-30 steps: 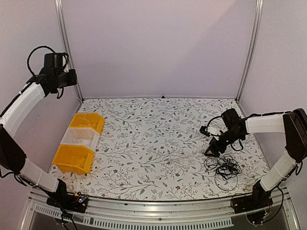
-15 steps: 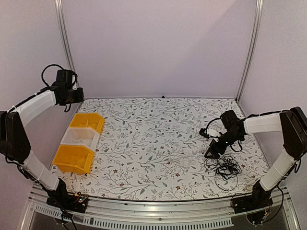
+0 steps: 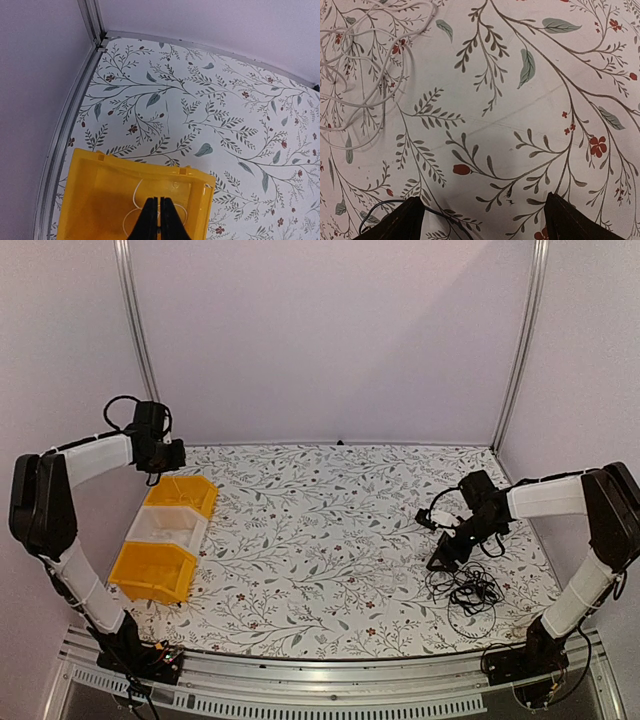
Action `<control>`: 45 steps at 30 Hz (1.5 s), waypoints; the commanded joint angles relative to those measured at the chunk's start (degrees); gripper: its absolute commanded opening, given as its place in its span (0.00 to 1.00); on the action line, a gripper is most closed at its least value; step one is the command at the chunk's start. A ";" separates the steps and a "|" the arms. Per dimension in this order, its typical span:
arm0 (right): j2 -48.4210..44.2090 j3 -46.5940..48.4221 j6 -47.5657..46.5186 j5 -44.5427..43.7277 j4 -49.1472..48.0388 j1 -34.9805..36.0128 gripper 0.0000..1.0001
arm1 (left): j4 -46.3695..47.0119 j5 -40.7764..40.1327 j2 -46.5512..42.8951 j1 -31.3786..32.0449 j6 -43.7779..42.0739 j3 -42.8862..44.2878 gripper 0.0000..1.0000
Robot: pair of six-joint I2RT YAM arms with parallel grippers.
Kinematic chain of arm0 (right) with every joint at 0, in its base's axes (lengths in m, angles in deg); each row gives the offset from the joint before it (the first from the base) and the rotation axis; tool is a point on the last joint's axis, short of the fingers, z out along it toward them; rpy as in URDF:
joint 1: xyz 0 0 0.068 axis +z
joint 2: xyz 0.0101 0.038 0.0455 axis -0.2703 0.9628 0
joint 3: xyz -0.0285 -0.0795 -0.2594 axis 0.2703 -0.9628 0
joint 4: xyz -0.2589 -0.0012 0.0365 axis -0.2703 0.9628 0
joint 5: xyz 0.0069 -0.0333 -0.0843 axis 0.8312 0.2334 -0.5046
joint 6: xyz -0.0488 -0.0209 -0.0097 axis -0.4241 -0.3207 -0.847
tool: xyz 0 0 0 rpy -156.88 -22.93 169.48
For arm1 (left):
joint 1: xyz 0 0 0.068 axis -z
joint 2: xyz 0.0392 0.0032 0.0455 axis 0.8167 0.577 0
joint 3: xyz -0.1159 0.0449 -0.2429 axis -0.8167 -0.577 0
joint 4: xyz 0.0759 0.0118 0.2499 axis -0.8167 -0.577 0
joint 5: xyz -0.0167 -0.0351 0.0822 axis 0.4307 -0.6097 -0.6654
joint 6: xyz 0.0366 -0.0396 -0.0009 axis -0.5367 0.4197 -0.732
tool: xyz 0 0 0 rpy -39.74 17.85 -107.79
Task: Untangle the cables
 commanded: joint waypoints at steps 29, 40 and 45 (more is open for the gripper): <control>1.39 0.41 -1.81 -0.12 -0.32 -0.18 0.91 | -12.63 1.73 3.58 -1.36 4.12 3.90 0.42; -0.77 0.73 -0.78 2.13 -1.10 -0.21 0.91 | -14.83 -4.23 -7.33 8.89 3.82 4.55 0.69; -0.50 0.63 -0.50 2.03 -0.92 -0.21 0.91 | -11.91 -6.36 -7.89 9.19 3.07 1.24 0.69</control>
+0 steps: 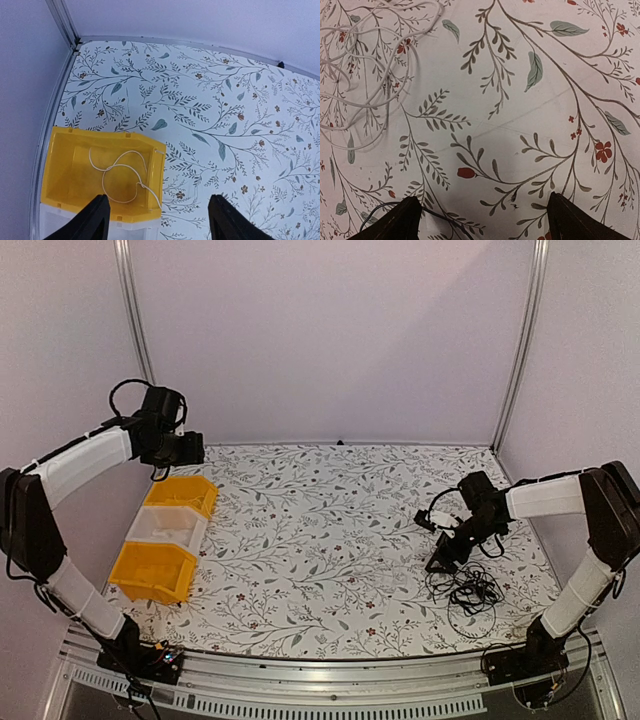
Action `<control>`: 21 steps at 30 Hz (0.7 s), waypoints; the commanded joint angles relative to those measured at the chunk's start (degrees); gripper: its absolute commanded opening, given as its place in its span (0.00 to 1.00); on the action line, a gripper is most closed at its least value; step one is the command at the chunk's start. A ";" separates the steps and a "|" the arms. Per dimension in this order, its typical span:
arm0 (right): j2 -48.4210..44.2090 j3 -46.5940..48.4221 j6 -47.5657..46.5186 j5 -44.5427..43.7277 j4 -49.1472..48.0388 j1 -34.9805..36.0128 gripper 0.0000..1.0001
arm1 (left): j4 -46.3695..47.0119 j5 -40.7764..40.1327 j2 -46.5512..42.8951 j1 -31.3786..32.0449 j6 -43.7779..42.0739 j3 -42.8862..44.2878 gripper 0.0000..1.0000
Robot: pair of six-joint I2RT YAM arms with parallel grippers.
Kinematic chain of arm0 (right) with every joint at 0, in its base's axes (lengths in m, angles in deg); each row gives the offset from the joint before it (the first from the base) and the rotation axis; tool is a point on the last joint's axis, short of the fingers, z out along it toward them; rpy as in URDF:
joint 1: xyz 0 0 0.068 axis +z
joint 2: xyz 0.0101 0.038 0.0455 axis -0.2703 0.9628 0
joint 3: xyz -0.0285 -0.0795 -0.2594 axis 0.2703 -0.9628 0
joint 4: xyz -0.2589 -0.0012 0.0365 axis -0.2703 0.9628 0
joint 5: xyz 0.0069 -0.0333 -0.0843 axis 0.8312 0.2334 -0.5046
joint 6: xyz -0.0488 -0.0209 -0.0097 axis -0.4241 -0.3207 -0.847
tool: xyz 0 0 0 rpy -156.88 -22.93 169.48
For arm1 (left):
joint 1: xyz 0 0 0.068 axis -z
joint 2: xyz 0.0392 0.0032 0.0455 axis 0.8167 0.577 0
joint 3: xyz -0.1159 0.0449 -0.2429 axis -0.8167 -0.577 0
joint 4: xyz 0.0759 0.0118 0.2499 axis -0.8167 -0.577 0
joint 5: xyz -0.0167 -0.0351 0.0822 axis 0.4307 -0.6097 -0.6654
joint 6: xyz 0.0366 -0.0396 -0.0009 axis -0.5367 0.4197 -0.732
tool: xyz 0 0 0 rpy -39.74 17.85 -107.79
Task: Untangle the cables
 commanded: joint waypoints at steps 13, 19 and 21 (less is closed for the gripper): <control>-1.32 0.52 0.38 0.40 -0.30 -0.19 0.92 | -3.64 8.84 6.57 5.85 -12.71 -1.55 0.61; -1.14 0.52 0.17 0.91 -0.15 -0.14 0.92 | -4.98 -1.44 13.19 11.88 -14.07 -2.09 0.61; -0.91 0.60 0.16 1.00 -0.15 -0.15 0.92 | -5.57 -4.43 15.12 13.00 -14.57 -1.00 0.59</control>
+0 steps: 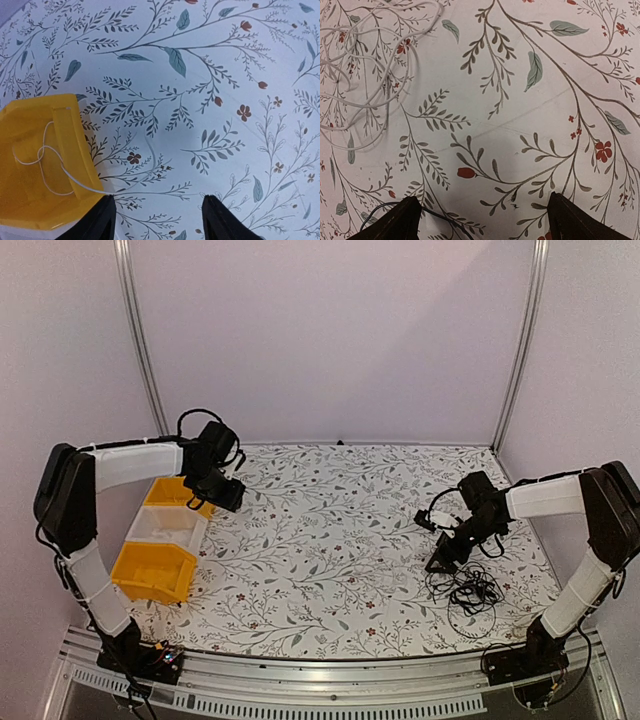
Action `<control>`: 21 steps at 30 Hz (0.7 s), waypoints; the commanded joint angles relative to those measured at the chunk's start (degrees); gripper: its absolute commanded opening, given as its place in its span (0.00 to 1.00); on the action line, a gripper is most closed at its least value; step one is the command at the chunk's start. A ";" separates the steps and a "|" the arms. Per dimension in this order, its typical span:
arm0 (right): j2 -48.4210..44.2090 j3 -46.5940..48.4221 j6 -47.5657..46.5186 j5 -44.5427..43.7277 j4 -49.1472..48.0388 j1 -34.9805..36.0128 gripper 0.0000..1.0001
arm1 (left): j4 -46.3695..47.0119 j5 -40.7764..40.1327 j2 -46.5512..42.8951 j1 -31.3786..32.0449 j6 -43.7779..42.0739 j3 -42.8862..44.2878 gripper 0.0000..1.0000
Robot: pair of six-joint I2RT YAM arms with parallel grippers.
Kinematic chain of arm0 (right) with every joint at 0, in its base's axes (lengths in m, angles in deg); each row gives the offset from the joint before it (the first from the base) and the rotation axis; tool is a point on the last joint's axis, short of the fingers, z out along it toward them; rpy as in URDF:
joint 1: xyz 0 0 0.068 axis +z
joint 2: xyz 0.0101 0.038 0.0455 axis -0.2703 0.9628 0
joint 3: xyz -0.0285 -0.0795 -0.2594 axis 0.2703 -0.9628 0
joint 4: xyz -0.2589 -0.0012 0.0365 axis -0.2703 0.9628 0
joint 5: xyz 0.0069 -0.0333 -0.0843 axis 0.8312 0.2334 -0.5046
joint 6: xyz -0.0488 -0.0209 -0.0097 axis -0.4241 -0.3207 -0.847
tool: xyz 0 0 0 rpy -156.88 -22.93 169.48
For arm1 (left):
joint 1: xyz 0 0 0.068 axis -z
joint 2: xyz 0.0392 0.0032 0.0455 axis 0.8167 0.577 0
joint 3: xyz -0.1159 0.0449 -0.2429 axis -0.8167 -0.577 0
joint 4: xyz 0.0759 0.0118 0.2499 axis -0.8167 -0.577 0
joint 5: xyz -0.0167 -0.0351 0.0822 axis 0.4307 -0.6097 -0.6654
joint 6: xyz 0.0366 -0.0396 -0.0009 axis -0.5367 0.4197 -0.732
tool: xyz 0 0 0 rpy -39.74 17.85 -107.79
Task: Untangle the cables
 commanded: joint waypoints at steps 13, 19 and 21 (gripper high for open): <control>-0.18 0.65 -0.28 0.57 0.05 -0.13 0.92 | -5.98 -16.11 15.46 3.72 -2.45 9.34 0.32; 0.19 0.78 -0.28 0.65 0.14 -0.19 0.92 | -4.82 -16.08 17.40 3.74 -3.95 10.10 0.30; 0.20 0.79 -0.28 0.57 0.22 -0.20 0.92 | -4.83 -15.57 18.06 3.74 -4.15 10.43 0.24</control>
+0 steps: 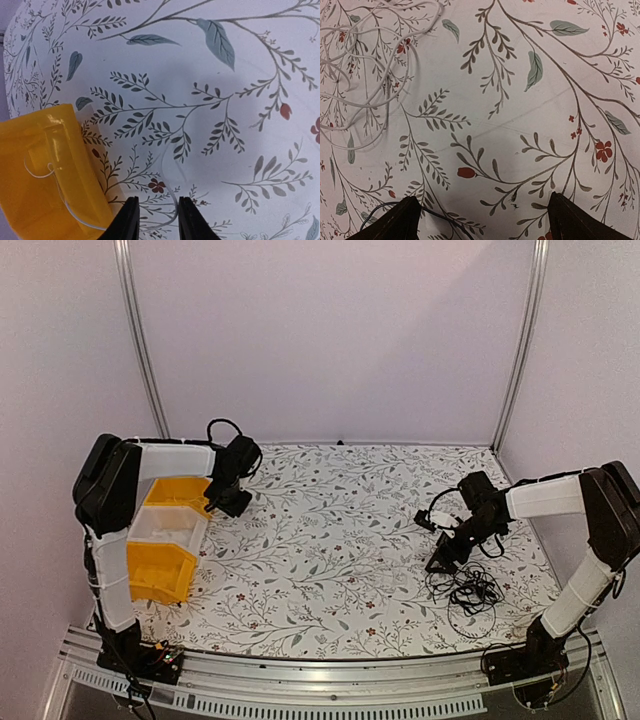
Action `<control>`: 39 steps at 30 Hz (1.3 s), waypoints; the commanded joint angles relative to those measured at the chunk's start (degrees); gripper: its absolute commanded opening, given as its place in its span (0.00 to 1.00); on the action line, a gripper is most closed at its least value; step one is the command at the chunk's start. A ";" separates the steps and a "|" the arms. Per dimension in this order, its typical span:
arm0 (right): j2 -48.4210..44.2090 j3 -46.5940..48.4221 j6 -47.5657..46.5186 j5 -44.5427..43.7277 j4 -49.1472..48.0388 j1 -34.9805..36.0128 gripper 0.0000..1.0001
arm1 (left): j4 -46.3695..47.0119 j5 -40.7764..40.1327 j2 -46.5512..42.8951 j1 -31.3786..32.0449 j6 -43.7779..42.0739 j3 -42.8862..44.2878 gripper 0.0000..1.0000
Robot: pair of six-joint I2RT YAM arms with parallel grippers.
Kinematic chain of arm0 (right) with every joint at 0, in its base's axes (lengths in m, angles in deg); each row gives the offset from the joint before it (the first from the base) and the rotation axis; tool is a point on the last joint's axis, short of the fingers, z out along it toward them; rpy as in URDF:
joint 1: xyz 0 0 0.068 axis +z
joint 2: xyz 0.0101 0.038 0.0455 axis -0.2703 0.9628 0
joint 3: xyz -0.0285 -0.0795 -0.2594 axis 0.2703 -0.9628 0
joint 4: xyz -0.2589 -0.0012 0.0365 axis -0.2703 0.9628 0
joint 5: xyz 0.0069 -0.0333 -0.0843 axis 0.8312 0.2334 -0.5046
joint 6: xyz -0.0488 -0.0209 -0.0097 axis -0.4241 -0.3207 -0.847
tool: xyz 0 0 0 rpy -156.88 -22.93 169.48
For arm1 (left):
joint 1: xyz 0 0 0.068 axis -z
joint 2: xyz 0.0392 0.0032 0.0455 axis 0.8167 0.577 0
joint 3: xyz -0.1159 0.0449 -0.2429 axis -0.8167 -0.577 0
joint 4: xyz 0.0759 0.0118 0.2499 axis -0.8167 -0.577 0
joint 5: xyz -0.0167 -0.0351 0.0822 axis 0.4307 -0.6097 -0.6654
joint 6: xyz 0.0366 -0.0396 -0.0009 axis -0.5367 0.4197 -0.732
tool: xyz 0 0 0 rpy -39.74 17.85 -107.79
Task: Untangle the cables
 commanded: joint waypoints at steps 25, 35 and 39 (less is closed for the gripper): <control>0.96 0.96 -0.57 0.41 0.45 -0.11 0.93 | 4.05 -1.60 -12.41 -12.64 -4.64 -2.41 0.00; 1.11 0.87 -0.54 0.39 0.41 -0.14 0.95 | 6.60 1.05 -8.97 -16.35 -2.98 -5.82 0.00; 1.35 0.95 -0.61 0.39 0.62 -0.14 0.96 | 5.77 1.10 -7.42 -16.76 -2.96 -5.41 0.00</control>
